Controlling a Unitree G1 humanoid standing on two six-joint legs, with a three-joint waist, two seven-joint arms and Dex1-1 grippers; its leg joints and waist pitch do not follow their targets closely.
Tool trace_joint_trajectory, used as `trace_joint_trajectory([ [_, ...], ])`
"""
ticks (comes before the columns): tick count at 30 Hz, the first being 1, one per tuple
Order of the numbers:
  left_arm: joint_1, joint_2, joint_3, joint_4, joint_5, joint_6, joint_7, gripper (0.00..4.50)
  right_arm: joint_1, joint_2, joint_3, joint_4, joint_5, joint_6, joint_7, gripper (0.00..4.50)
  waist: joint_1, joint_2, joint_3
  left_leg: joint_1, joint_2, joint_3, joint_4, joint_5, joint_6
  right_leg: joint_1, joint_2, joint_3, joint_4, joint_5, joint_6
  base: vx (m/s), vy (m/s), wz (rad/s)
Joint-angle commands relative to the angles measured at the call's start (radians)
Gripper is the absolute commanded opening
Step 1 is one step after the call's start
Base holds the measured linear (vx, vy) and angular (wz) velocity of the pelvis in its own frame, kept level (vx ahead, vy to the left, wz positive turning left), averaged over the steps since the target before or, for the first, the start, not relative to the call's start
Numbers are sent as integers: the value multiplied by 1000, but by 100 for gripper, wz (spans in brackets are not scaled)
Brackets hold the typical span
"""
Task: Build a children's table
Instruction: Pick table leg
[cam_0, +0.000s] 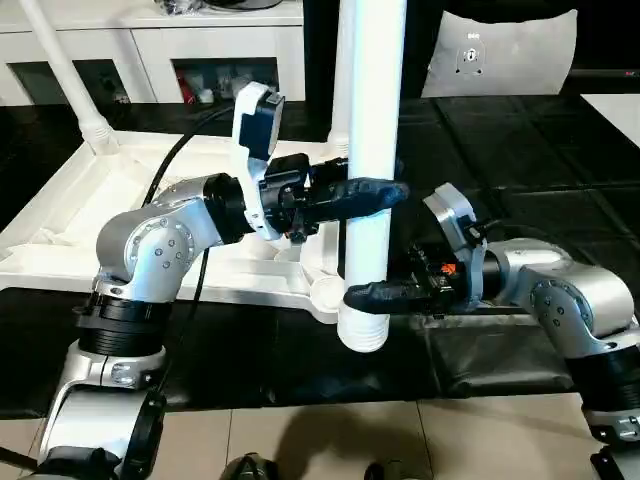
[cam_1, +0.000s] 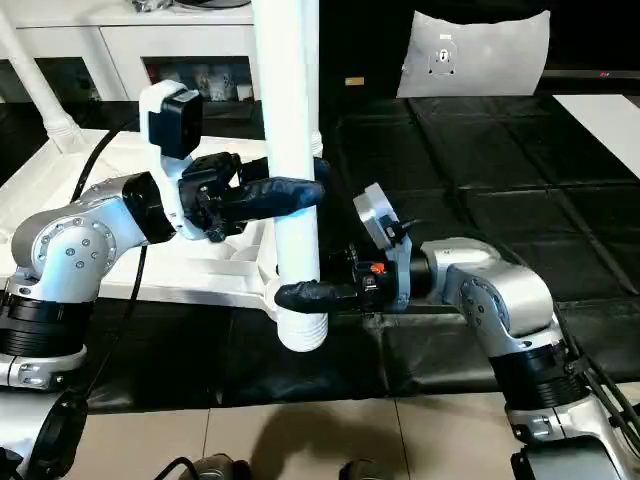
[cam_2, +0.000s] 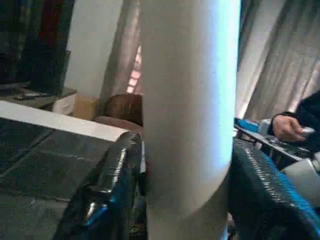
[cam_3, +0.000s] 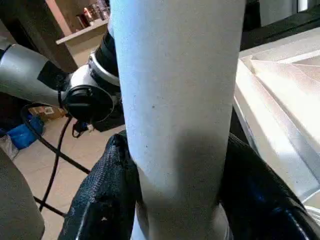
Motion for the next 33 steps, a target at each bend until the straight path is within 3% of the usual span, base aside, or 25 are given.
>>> trace_joint_trajectory([
  [1,5,12,12,-9,4,6,8,295,10,-1,2,-34,-10,-17,-11,193,1,-5,-90,14,39,-13,-60,-125,50,61,-69,44,-79,-280,-187,0,0,0],
  [9,73,23,-13,-28,129,-90,100,338,27,82,-40,-8,-88,-159,-160,193,-5,0,-87,15,43,-15,-64,-147,30,55,-71,44,-82,-308,-172,0,0,0],
  [13,126,-36,0,-81,194,-145,263,338,28,161,-49,19,-166,-235,-330,193,-8,-1,-89,18,44,-16,-66,-159,14,55,-73,44,-79,-305,-173,0,0,0],
  [16,146,-80,-16,-105,262,-190,364,338,30,197,-48,25,-196,-269,-392,193,-11,-1,-87,16,43,-15,-67,-165,22,54,-71,45,-84,-297,-170,0,0,0],
  [17,158,-119,-34,-119,331,-233,453,303,27,229,-54,37,-222,-290,-458,193,-11,-1,-88,16,44,-15,-67,-165,22,55,-71,45,-84,-296,-166,0,0,0],
  [20,170,-182,-34,-129,395,-281,578,297,22,269,-62,59,-256,-326,-534,193,-13,-4,-89,13,43,-14,-66,-161,23,56,-71,45,-85,-285,-161,0,0,0],
  [25,185,-202,-84,-139,513,-377,666,259,17,298,-68,90,-287,-352,-593,193,-22,-7,-90,8,41,-16,-67,-165,31,57,-69,45,-86,-291,-145,0,0,0],
  [33,203,-227,-123,-142,573,-409,708,204,16,314,-61,102,-308,-378,-620,193,-27,-4,-93,9,41,-16,-65,-171,38,57,-71,45,-86,-286,-154,0,0,0],
])
